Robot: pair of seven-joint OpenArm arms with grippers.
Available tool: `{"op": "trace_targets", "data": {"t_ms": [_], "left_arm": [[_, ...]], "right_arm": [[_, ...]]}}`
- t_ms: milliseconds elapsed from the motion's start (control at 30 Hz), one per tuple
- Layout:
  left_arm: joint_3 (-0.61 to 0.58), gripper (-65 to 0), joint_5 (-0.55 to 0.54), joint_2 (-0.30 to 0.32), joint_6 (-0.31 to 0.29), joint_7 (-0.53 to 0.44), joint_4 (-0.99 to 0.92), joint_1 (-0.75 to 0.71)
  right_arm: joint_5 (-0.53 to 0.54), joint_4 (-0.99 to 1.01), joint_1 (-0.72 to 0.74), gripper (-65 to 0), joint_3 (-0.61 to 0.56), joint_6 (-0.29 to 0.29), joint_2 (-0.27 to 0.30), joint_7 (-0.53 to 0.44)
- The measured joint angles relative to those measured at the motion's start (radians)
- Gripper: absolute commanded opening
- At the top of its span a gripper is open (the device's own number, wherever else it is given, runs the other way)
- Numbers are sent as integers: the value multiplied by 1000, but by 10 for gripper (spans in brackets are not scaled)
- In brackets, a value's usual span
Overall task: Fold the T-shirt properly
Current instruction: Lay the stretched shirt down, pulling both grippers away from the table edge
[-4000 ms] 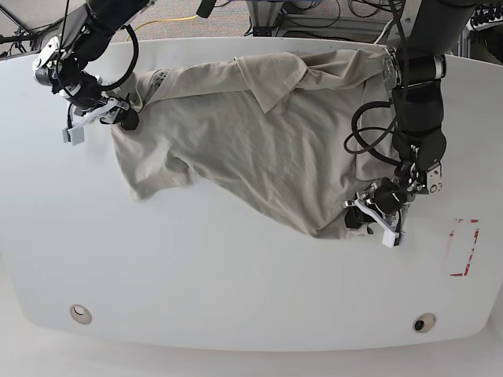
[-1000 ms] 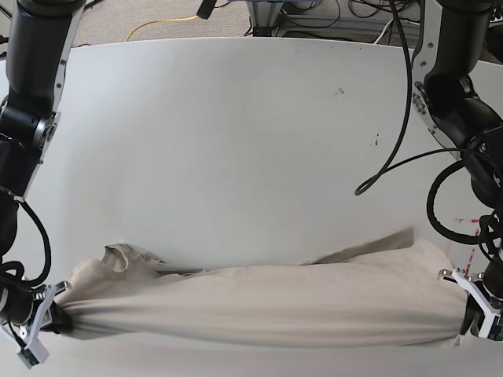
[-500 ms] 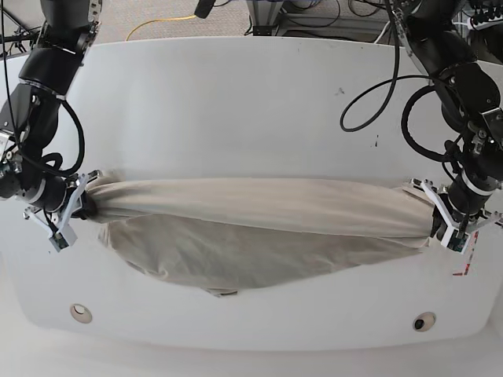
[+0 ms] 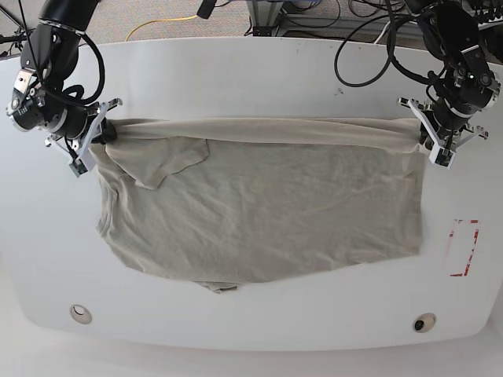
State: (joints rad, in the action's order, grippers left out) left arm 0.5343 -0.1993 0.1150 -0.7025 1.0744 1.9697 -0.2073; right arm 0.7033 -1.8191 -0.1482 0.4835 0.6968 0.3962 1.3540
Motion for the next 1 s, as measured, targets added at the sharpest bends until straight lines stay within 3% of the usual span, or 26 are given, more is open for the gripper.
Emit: {"op": "trace_targets", "data": {"t_ms": [233, 500, 800, 1000], "left_arm": [[68, -650, -11, 8, 2, -10, -3, -64], [115, -650, -19, 56, -2, -9, -23, -102], [78, -650, -8, 77, -2, -6, -23, -66], [32, -650, -12, 81, -2, -16, -25, -5]], "right_arm": [[-7, 2, -113, -650, 0, 0, -5, -6], [2, 3, -222, -650, -1, 1, -5, -93], [8, 3, -220, -650, -1, 1, -6, -96], [-27, 3, -151, -650, 0, 0, -45, -98]]}}
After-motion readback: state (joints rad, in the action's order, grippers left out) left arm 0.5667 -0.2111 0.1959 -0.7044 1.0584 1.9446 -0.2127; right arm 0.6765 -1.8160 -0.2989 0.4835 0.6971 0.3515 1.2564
